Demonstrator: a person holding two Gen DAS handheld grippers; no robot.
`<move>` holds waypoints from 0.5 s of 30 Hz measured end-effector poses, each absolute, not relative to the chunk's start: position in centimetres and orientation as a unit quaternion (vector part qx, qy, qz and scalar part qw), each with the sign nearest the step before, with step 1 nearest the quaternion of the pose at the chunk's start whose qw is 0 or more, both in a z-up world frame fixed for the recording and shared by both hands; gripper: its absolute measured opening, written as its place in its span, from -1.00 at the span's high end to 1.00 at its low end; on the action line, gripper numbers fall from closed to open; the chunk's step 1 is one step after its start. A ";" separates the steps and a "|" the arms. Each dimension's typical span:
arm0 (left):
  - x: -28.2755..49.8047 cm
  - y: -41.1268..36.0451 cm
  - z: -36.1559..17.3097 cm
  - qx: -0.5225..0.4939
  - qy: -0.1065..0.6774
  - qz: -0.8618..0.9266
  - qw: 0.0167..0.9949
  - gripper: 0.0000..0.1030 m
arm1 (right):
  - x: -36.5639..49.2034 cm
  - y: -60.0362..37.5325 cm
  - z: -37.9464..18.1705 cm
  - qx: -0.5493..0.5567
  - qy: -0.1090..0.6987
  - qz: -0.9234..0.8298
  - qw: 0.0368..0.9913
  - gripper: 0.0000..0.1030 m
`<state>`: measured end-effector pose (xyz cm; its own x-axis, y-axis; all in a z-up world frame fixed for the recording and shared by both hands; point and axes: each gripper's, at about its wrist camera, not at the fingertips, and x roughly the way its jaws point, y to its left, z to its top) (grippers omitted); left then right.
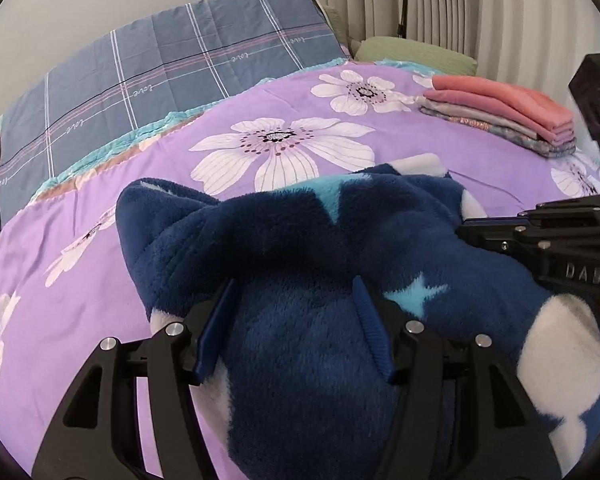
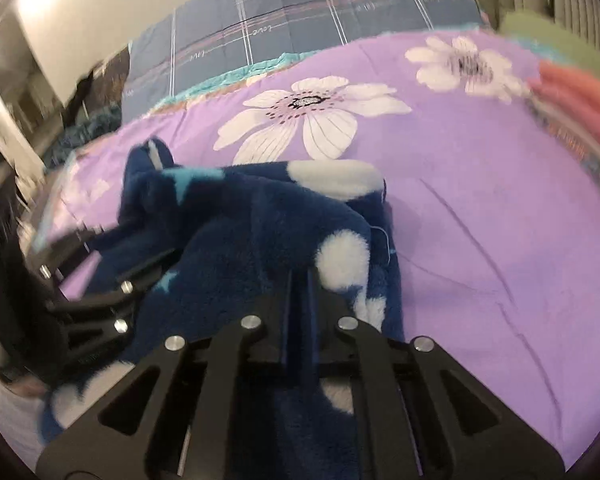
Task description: Fold small clothes
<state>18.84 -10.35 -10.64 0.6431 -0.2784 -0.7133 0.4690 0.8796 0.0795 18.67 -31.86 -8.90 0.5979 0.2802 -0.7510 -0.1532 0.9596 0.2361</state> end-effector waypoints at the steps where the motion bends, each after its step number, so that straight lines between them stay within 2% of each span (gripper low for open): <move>1: 18.7 -10.3 -10.6 0.128 0.367 -0.208 0.898 -0.16 | 18.5 -31.6 -8.8 0.066 0.430 0.117 0.893 0.89; 7: 17.0 -9.1 -9.4 0.101 0.337 -0.195 0.915 -0.16 | 17.4 -31.8 -7.9 0.067 0.406 0.128 0.902 0.87; 9: 16.0 -8.0 -8.0 0.084 0.341 -0.193 0.916 -0.22 | 15.7 -32.1 -6.6 0.068 0.392 0.124 0.909 0.80; 10: 15.6 -7.6 -7.3 0.077 0.343 -0.193 0.916 -0.27 | 14.8 -32.1 -5.9 0.069 0.385 0.116 0.913 0.73; 12: 13.7 -6.5 -5.5 0.058 0.333 -0.214 0.917 -0.41 | 11.2 -32.2 -4.1 0.074 0.362 0.107 0.923 0.31; 13: 12.4 -6.0 -4.7 0.051 0.321 -0.231 0.917 -0.48 | 10.0 -32.2 -3.6 0.081 0.355 0.119 0.924 0.19; 15: 9.6 -5.3 -3.8 0.043 0.303 -0.263 0.915 -0.55 | 6.4 -31.8 -2.7 0.087 0.336 0.158 0.925 0.19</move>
<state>9.63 -5.33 -3.75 0.6786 -0.4551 -0.5765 0.5077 0.8579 -0.0795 6.38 -31.84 -2.74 0.7247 0.3504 -0.5933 -0.2338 0.9350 0.2665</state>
